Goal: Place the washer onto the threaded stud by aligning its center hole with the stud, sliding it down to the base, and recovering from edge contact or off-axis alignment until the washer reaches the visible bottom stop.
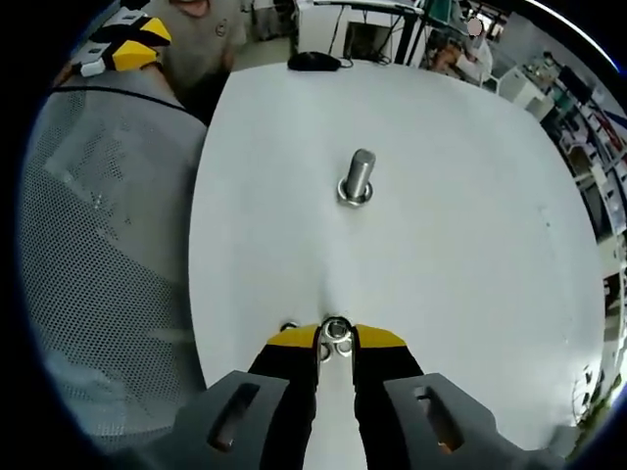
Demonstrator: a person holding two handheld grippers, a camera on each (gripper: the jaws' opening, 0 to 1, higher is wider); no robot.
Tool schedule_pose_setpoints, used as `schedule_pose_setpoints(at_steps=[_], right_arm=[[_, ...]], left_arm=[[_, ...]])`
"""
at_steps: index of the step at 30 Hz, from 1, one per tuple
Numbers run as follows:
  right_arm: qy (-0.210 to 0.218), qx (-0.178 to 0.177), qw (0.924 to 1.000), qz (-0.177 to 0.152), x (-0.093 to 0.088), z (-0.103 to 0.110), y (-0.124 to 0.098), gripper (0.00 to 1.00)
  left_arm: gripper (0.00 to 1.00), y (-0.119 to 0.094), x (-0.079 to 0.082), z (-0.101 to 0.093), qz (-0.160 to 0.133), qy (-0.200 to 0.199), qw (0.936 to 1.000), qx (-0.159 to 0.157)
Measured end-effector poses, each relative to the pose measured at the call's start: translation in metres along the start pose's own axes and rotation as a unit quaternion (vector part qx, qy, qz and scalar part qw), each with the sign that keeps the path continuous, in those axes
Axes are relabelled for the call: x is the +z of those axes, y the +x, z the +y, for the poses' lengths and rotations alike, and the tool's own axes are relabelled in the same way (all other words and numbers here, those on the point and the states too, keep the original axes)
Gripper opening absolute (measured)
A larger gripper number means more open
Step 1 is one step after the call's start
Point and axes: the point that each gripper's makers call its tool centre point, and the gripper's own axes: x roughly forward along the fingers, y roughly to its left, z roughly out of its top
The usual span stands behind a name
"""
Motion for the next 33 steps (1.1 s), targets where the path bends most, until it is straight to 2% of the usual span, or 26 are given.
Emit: schedule_pose_setpoints(at_steps=[7, 17, 26, 33], right_arm=[[-0.004, 0.005, 1.0, 0.008, -0.003, 0.001, 0.005, 0.13], [-0.022, 0.02, 0.9992, 0.026, -0.008, 0.004, 0.024, 0.13], [-0.024, 0.03, 0.9983, 0.044, -0.015, 0.003, 0.042, 0.13], [-0.017, 0.033, 0.9982, 0.047, -0.016, 0.002, 0.047, 0.13]], left_arm=[[0.07, 0.0, 0.0, 0.0, 0.001, 0.0, 1.0, 0.0], [0.07, 0.001, -0.002, 0.0, 0.006, -0.002, 1.0, 0.001], [0.07, 0.001, -0.003, 0.001, 0.009, -0.004, 0.9999, 0.004], [0.06, 0.001, -0.003, 0.001, 0.009, -0.006, 0.9999, 0.003]])
